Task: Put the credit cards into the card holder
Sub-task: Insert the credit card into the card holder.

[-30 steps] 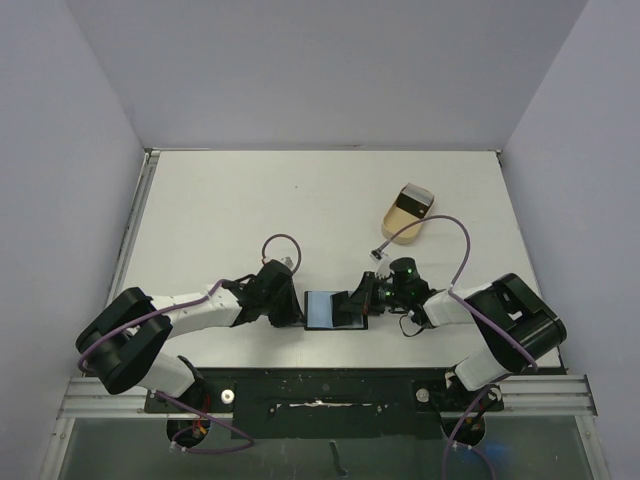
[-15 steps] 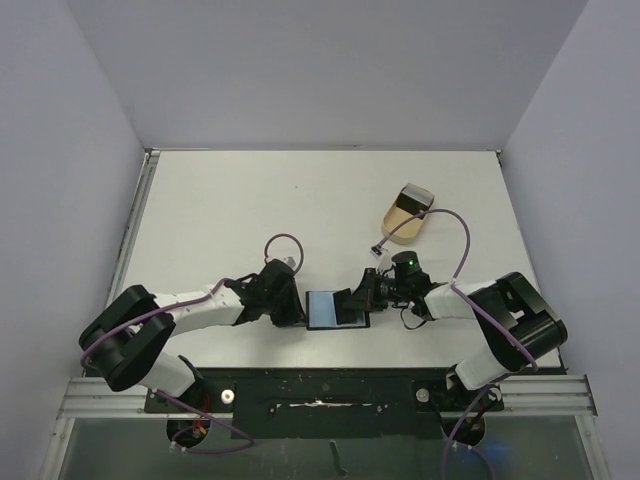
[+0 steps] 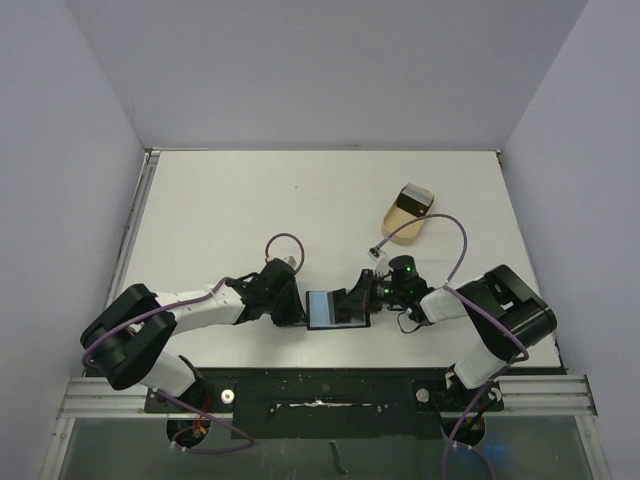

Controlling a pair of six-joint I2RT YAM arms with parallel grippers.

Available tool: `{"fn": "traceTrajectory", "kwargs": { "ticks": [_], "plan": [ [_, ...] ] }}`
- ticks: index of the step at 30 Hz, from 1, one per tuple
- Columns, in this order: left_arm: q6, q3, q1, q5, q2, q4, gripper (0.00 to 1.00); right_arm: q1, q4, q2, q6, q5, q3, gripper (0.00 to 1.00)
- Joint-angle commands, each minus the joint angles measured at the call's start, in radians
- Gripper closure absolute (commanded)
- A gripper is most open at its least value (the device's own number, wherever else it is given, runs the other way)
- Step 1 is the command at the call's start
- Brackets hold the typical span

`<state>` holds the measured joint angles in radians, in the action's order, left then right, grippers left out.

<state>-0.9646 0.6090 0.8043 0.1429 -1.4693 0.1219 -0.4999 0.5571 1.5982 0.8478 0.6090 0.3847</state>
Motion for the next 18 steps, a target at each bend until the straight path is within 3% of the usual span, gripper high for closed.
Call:
{"fn": "traceTrajectory", "kwargs": {
  "ticks": [1, 5, 7, 13, 18],
  "plan": [
    [0.023, 0.011, 0.009, -0.025, -0.028, 0.039, 1.0, -0.042, 0.057, 0.039, 0.038, -0.073, -0.034, 0.95],
    [0.021, 0.01, 0.011, -0.026, -0.026, 0.039, 1.0, -0.05, 0.108, 0.035, 0.091, -0.097, -0.064, 0.93],
    [0.021, 0.011, 0.012, -0.028, -0.024, 0.041, 1.0, -0.049, 0.082, 0.017, 0.099, -0.104, -0.065, 0.87],
    [0.02, 0.009, 0.014, -0.028, -0.027, 0.034, 1.0, -0.048, -0.238, -0.155, 0.03, -0.238, -0.022, 0.65],
    [0.017, 0.002, 0.019, -0.03, -0.037, 0.018, 1.0, -0.057, -0.405, -0.266, 0.011, -0.309, 0.007, 0.56]
  ]
}}
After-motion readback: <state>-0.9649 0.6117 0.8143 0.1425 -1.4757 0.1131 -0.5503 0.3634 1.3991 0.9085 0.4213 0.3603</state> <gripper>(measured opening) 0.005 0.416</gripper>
